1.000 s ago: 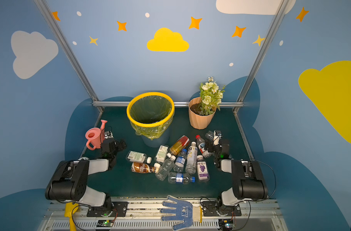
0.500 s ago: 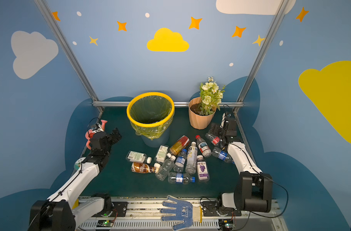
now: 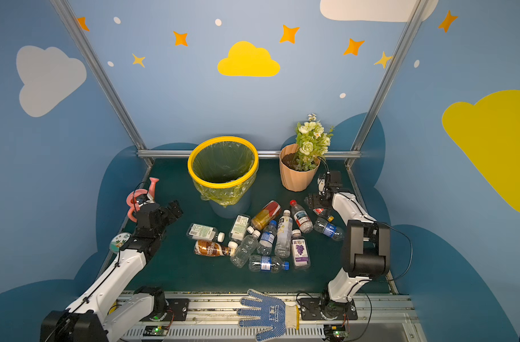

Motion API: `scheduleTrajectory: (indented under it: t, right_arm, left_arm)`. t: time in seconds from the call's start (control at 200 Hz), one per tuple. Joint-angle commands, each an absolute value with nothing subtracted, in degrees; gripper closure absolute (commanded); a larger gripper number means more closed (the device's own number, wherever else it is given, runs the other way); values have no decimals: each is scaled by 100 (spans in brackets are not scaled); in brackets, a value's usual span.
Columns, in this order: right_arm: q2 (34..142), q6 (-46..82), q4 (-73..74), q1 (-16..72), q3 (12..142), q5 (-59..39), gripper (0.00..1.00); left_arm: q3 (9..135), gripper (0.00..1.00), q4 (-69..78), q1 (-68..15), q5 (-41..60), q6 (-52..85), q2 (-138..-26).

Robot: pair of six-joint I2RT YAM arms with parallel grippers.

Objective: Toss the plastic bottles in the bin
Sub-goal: 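Lower the right gripper onto the crushed clear bottle with red label and grasp it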

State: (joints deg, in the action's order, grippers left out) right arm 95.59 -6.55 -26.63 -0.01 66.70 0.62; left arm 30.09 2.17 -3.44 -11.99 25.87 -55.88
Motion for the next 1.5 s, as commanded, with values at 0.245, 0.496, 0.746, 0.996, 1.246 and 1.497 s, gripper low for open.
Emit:
scheduleTrajectory:
  t: [0.245,0.496,0.746,0.996,1.246,1.497]
  right_arm:
    - [10121,-1409,-3278,35,7112,135,18]
    - [10569,-1700,-3123,38,7357,250,17]
    - [10928,-1706,-3221,108,7637,480,17]
    - [11279,-1917,-3238,176,7863,614,18]
    - [11323,-1942,-3231,225,7898,580,31]
    - [10765,-1804,-2961,232,7706,288,41]
  left_arm:
    - [3057,0,13,-349,-1054,2806,-5708]
    - [3094,0,5,-352,-1055,2779,-5757]
    - [3109,0,0,-336,-1081,2753,-5776]
    - [3111,0,-17,-336,-1096,2758,-5803]
    - [3118,0,-62,-335,-1132,2772,-5748]
    - [3113,0,-113,-334,-1151,2749,-5694]
